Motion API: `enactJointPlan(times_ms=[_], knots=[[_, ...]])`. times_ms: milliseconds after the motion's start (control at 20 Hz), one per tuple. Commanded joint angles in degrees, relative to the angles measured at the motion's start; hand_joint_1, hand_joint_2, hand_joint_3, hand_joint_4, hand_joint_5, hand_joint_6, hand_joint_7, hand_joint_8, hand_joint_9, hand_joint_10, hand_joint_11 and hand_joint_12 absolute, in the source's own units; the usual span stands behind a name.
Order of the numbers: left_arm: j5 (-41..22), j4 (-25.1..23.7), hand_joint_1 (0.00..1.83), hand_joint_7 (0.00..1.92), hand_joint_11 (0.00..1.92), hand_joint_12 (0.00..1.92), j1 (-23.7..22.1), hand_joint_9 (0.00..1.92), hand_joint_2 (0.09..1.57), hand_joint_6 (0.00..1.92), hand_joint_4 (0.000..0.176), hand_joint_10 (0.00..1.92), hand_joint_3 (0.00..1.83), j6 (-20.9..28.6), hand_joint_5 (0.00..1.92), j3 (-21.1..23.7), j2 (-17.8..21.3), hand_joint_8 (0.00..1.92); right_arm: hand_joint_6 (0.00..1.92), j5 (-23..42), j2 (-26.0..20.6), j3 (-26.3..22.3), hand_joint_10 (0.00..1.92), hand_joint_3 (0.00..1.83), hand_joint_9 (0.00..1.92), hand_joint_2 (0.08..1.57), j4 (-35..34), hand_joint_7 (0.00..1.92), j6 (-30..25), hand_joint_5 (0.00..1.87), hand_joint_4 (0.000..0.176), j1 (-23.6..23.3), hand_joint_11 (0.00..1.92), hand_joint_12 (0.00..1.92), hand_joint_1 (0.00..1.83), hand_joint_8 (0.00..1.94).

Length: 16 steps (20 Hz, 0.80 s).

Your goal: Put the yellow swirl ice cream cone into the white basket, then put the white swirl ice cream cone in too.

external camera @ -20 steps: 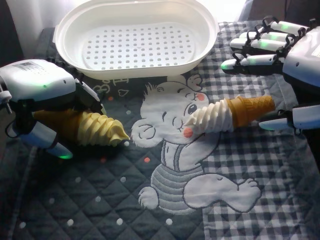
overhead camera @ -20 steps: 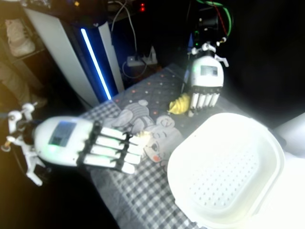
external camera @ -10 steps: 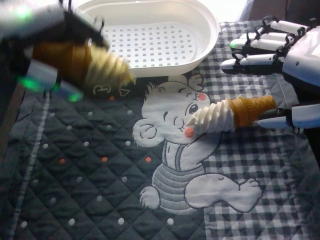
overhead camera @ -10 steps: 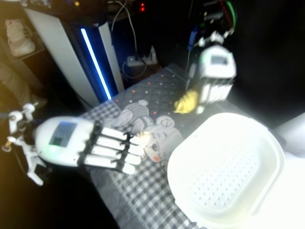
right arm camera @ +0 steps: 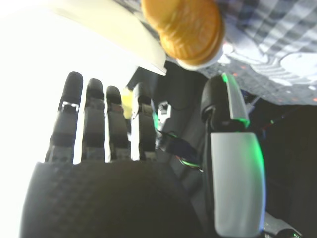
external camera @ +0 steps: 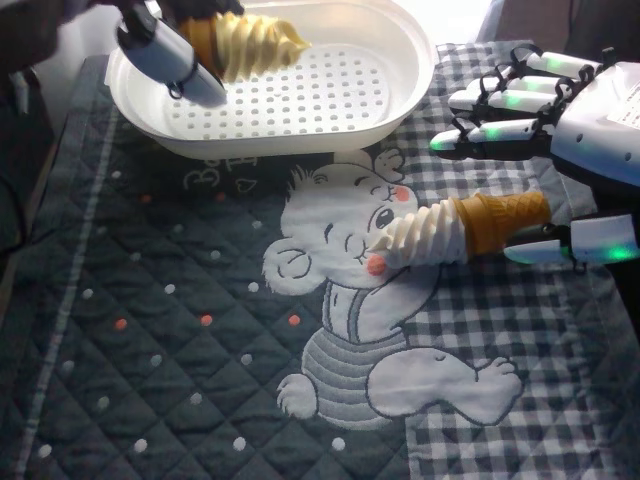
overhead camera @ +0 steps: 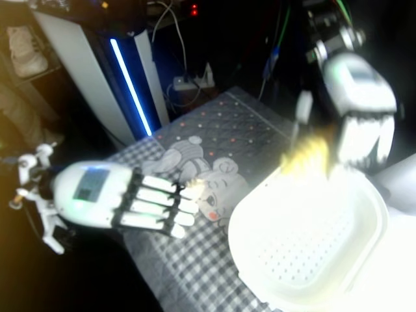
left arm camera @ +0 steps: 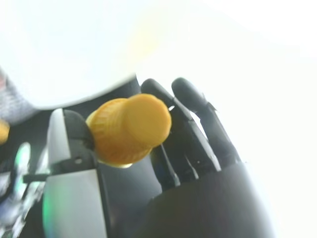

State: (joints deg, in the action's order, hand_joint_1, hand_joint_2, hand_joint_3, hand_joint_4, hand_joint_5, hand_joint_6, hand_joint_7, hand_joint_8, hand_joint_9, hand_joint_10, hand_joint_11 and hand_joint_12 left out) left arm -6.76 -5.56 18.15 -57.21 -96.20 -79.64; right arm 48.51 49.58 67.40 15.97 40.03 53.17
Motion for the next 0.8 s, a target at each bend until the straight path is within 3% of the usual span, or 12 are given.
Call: enactJointPlan(times_ms=[0, 50, 150, 200, 250, 300, 400, 450, 500, 550, 700, 750], knots=[[-4.45, 1.13, 1.27, 1.23, 0.75, 1.05, -0.80, 1.22, 1.01, 0.44, 0.027, 0.17, 0.01, 0.26, 1.27, -1.41, -0.69, 0.61, 0.00, 6.24, 0.15, 0.34, 0.00, 0.00, 0.20, 1.06, -1.76, 0.19, 0.10, 0.37, 0.086, -0.44, 0.00, 0.72, 0.76, 0.00], [-3.28, 1.18, 1.27, 1.17, 0.81, 1.12, -0.80, 1.22, 1.03, 0.44, 0.000, 0.15, 0.00, 0.26, 1.21, -2.91, -2.01, 0.81, 0.00, 6.50, 0.25, 0.39, 0.00, 0.00, 0.21, 1.06, -1.67, 0.20, 0.10, 0.37, 0.097, -0.45, 0.00, 0.75, 0.74, 0.00], [-2.94, 1.15, 1.06, 0.99, 0.73, 1.27, -0.80, 1.14, 0.89, 0.03, 0.000, 0.10, 0.00, 0.22, 0.97, -3.54, -2.88, 0.17, 0.00, 7.46, 0.28, 0.37, 0.00, 0.00, 0.21, 1.05, -1.54, 0.21, -0.02, 0.37, 0.098, -0.46, 0.00, 0.73, 0.73, 0.00], [-3.51, 1.04, 0.97, 0.96, 0.71, 1.41, -0.81, 1.12, 0.85, 0.01, 0.000, 0.11, 0.00, 0.20, 0.92, -2.87, -2.53, 0.09, 0.00, 8.02, 0.27, 0.39, 0.00, 0.00, 0.21, 1.05, -1.33, 0.20, -0.60, 0.36, 0.093, -0.47, 0.00, 0.74, 0.73, 0.00], [-4.42, 0.71, 0.91, 0.92, 0.66, 1.42, -0.84, 1.09, 0.85, 0.00, 0.000, 0.09, 0.00, 0.20, 0.84, -1.82, -1.68, 0.05, 0.00, 8.58, 0.21, 0.43, 0.00, 0.00, 0.21, 1.02, -0.98, 0.19, -1.52, 0.33, 0.142, -0.47, 0.00, 0.70, 0.76, 0.00], [-5.94, 0.46, 0.89, 0.89, 0.59, 1.43, -0.85, 1.02, 0.84, 0.00, 0.000, 0.08, 0.00, 0.20, 0.79, 0.18, -0.25, 0.02, 0.00, 9.49, 0.17, 0.63, 0.01, 0.00, 0.23, 1.01, -0.58, 0.21, -3.01, 0.34, 0.129, -0.49, 0.00, 0.75, 0.74, 0.00], [-9.07, 0.21, 0.88, 0.88, 0.48, 1.46, -0.77, 0.96, 0.85, 0.00, 0.005, 0.09, 0.00, 0.18, 0.76, 3.92, 2.44, 0.01, 0.00, 11.05, 0.18, 0.92, 0.01, 0.00, 0.28, 0.99, -0.51, 0.24, -4.66, 0.33, 0.134, -0.51, 0.00, 0.78, 0.65, 0.00], [-10.38, -0.49, 0.86, 0.89, 0.53, 1.63, -0.77, 0.80, 0.86, 0.00, 0.034, 0.65, 0.00, 0.18, 0.76, 5.38, 3.38, 0.01, 0.01, 11.61, 0.20, 0.95, 0.02, 0.00, 0.33, 0.98, -0.52, 0.28, -4.99, 0.35, 0.112, -0.52, 0.05, 0.82, 0.66, 0.01], [-12.15, -1.67, 0.85, 0.91, 0.56, 1.81, -0.80, 0.64, 0.87, 0.00, 0.032, 1.18, 0.00, 0.18, 0.75, 7.48, 4.61, 0.02, 0.00, 12.12, 0.25, 0.98, 0.01, 0.00, 0.38, 0.96, -0.52, 0.31, -5.37, 0.36, 0.116, -0.56, 0.12, 0.81, 0.66, 0.00], [-13.52, -2.32, 0.85, 0.91, 0.59, 1.71, -0.77, 0.65, 0.87, 0.00, 0.031, 1.15, 0.00, 0.18, 0.76, 8.90, 5.45, 0.02, 0.00, 12.23, 0.36, 1.04, 0.00, 0.00, 0.32, 0.97, -0.51, 0.29, -5.55, 0.34, 0.113, -0.58, 0.12, 0.66, 0.65, 0.00], [-19.02, -3.78, 0.86, 0.89, 0.55, 1.85, 0.37, 0.55, 0.88, 0.00, 0.025, 1.42, 0.00, 0.18, 0.72, 14.93, 10.07, 0.02, 0.00, 12.10, 1.38, 1.79, 0.00, 0.00, 0.24, 0.95, -0.24, 0.22, -5.87, 0.31, 0.153, -0.63, 0.15, 0.43, 0.59, 0.00], [-21.01, -4.11, 0.83, 0.81, 0.37, 1.81, 0.96, 0.43, 0.88, 0.00, 0.063, 1.27, 0.00, 0.19, 0.69, 17.19, 12.05, 0.00, 0.00, 11.82, 1.89, 2.18, 0.00, 0.01, 0.22, 0.92, -0.24, 0.21, -6.04, 0.29, 0.171, -0.64, 0.08, 0.54, 0.67, 0.00]])
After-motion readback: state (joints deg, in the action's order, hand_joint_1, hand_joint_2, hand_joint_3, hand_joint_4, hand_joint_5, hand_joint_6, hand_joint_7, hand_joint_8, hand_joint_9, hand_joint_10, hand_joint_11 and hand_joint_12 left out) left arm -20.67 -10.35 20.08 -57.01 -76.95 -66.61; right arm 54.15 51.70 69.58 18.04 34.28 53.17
